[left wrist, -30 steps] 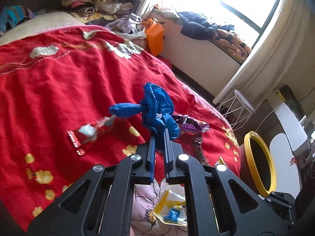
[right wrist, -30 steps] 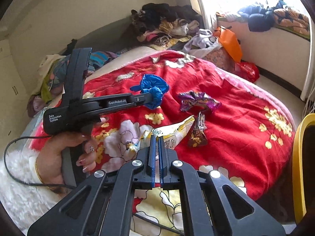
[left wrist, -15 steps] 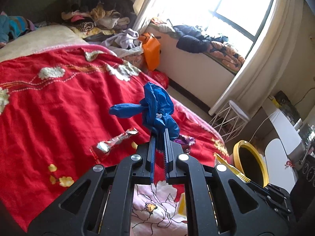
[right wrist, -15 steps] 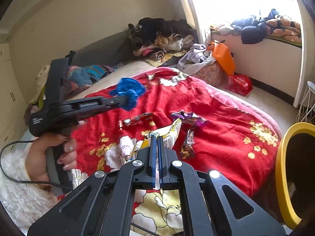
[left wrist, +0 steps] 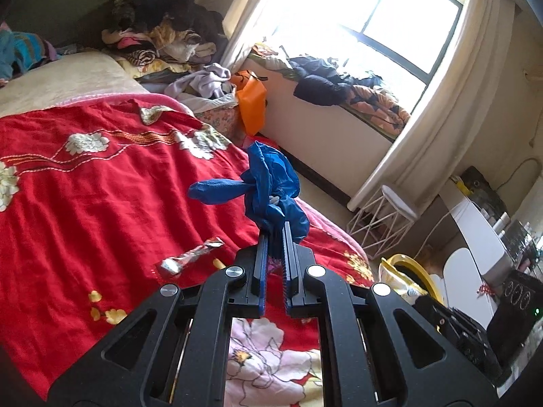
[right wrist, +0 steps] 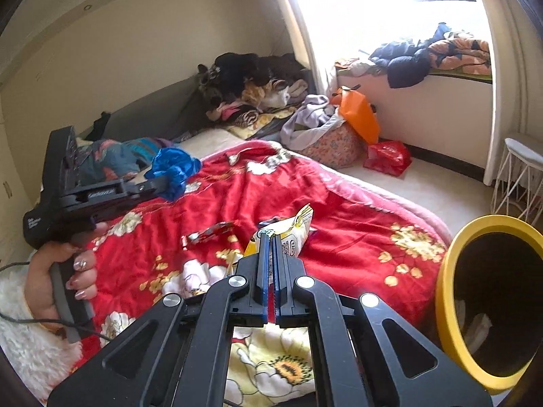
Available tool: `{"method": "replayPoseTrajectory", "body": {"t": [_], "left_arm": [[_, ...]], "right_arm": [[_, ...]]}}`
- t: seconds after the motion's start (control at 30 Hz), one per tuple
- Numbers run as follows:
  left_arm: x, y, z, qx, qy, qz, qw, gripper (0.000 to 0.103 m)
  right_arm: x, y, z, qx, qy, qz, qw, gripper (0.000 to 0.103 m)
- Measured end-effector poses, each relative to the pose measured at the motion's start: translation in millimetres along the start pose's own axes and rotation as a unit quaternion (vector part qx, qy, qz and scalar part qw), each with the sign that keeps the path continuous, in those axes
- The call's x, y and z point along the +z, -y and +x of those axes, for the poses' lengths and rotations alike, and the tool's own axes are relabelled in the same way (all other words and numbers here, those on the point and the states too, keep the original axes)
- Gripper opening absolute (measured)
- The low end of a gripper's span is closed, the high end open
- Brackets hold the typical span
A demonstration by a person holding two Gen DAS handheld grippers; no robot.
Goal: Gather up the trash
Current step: 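Carry the blue bag over the bin with the left tool while the right tool carries the yellow-white wrapper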
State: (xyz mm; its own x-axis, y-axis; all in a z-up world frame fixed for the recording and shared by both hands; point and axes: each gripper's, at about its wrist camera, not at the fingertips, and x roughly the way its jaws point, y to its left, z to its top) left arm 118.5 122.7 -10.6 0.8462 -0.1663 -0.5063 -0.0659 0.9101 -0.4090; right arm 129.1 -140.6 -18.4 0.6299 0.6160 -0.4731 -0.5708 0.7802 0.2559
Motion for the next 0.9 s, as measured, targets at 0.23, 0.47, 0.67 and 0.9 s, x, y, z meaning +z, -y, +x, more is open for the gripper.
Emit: {"method": "replayPoseTrajectory", "body": {"t": [0.23,0.47,0.67,0.9], "left_arm": [[-4.1,16.4,4.4,-0.019,-0.009,0.016,0.9997,0.004],[-13.9,36.8,13.1,-0.034,-0.024,0.037,0.9984,0.004],[-22.1,54.1,19.4,-0.049,-0.036,0.054,0.9967,0.004],[-33.0,79.7,27.7,-0.070,-0.052,0.075,0.9934,0.004]], "right_arm": [[4.0,17.6,-13.0,-0.023,0.018,0.016,0.999,0.002],[6.7,37.1,-24.5,-0.046,0.033,0.032,0.998,0.002],[7.4,52.7,-35.8,-0.065,0.045,0.047,0.996,0.002],[6.5,71.8,-50.7,-0.090,0.063,0.067,0.992,0.002]]}}
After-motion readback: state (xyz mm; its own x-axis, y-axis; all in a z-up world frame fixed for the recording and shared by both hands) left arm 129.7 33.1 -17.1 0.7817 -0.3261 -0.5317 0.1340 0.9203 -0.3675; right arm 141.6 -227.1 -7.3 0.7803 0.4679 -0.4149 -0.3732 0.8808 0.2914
